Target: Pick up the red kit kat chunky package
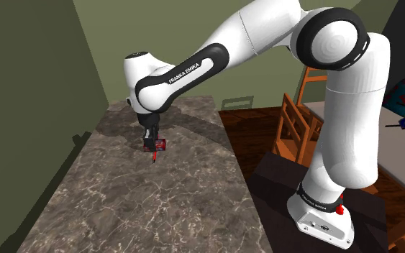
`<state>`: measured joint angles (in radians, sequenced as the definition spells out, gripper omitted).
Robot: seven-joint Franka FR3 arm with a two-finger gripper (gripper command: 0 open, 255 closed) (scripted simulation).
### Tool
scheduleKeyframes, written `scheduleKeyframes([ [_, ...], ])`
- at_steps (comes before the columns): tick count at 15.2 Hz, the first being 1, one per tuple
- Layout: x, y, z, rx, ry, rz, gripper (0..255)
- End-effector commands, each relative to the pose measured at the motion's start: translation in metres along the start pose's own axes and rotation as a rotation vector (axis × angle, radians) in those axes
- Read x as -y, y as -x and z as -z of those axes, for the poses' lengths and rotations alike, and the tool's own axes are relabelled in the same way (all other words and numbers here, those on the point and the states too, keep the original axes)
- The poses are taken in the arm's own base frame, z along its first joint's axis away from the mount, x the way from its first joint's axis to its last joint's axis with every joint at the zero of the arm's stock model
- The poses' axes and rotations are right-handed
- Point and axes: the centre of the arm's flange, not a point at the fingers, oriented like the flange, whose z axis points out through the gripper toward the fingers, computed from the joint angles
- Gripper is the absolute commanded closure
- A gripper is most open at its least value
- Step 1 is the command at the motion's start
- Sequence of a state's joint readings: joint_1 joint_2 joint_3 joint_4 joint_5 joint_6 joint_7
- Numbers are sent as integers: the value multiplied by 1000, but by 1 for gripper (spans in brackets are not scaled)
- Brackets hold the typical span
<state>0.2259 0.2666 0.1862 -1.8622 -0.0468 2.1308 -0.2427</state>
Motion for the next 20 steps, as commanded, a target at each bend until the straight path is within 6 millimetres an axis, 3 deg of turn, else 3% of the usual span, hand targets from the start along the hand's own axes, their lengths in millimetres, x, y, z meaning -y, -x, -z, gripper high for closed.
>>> scheduleKeyframes([
  [1,0,0,0,0,0,0,255],
  [4,0,0,0,0,0,0,255],
  [20,0,-1,80,0,0,0,255],
])
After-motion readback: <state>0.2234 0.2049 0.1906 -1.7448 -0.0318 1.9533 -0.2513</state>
